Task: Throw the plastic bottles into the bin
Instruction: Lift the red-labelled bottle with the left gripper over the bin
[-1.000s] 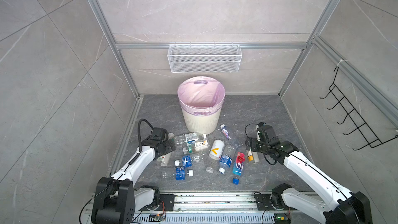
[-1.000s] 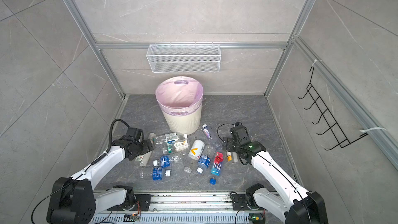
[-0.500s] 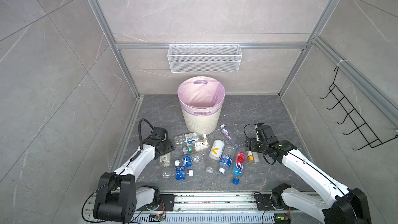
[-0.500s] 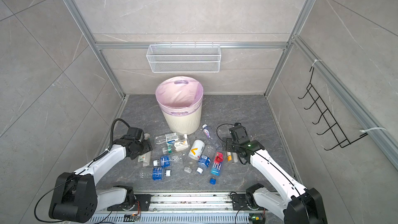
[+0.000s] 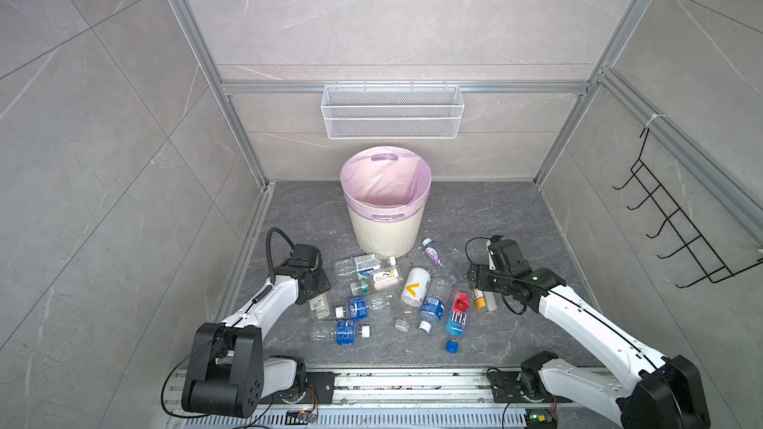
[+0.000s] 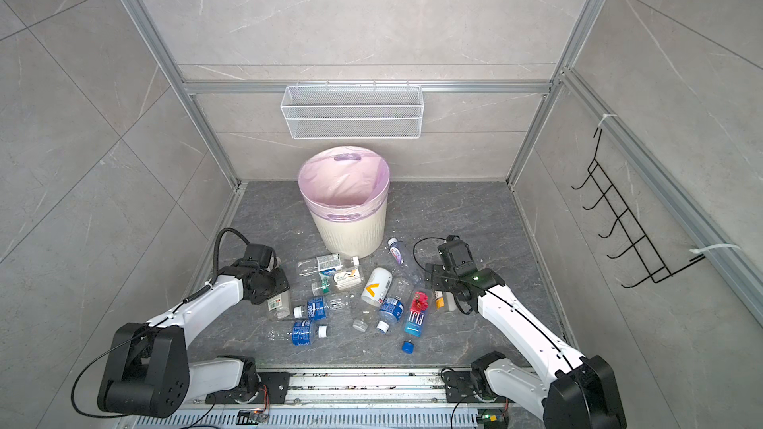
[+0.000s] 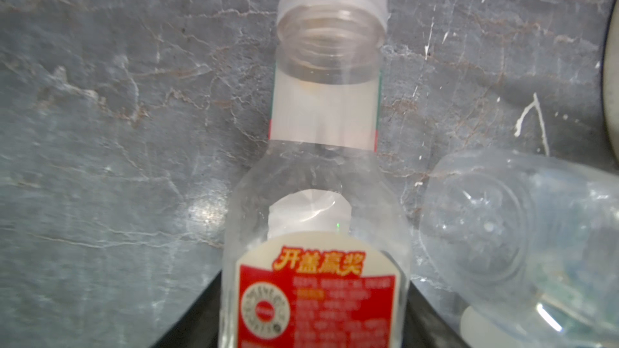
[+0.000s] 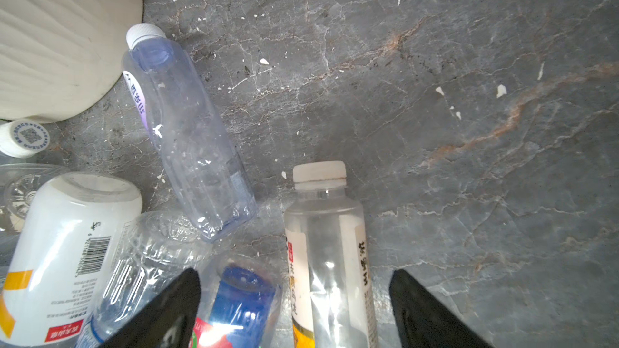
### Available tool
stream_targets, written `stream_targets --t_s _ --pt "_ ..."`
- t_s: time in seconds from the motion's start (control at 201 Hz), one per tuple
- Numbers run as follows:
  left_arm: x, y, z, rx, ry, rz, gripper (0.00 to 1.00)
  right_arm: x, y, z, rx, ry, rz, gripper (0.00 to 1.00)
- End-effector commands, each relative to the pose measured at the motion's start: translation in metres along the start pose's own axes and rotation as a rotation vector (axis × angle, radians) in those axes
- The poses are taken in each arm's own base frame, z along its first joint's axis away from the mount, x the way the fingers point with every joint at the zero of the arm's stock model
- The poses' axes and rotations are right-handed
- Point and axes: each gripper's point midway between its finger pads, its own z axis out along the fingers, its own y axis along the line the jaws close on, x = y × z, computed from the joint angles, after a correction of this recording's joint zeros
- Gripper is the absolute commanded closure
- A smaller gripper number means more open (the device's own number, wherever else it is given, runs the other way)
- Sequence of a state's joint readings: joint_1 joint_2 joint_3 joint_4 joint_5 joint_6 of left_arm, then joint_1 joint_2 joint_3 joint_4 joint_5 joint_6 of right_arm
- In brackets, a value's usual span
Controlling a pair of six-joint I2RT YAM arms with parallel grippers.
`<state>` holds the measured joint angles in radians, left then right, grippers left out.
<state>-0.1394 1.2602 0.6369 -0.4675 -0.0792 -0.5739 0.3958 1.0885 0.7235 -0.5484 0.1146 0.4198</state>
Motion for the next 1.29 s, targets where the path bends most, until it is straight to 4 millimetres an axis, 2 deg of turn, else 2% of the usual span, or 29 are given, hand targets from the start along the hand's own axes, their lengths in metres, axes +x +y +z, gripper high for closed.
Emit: stream_targets --t_s 0.0,0.204,0.508,1.001,1.29 --pt "-0.009 0.007 -0.015 -0.012 -0.079 -0.01 0.48 0.005 0.002 0.002 -0.01 0.005 0.008 0.1" --pt "-0.015 0.008 -0.03 0.01 -0.149 -0.018 0.54 0.007 0.001 0.001 -0.015 -0.001 0.015 0.1" --pt "-0.024 -0.003 -0.075 0.173 -0.351 0.015 0.52 0.007 0.005 -0.003 -0.039 -0.014 0.007 0.1" --pt "-0.012 -0.043 -0.143 0.601 -0.644 0.158 0.46 0.005 0.012 -0.006 -0.074 -0.032 -0.011 0.1" --pt "-0.004 -0.056 -0.171 0.755 -0.748 0.211 0.42 0.005 0.014 -0.006 -0.08 -0.031 -0.02 0.1"
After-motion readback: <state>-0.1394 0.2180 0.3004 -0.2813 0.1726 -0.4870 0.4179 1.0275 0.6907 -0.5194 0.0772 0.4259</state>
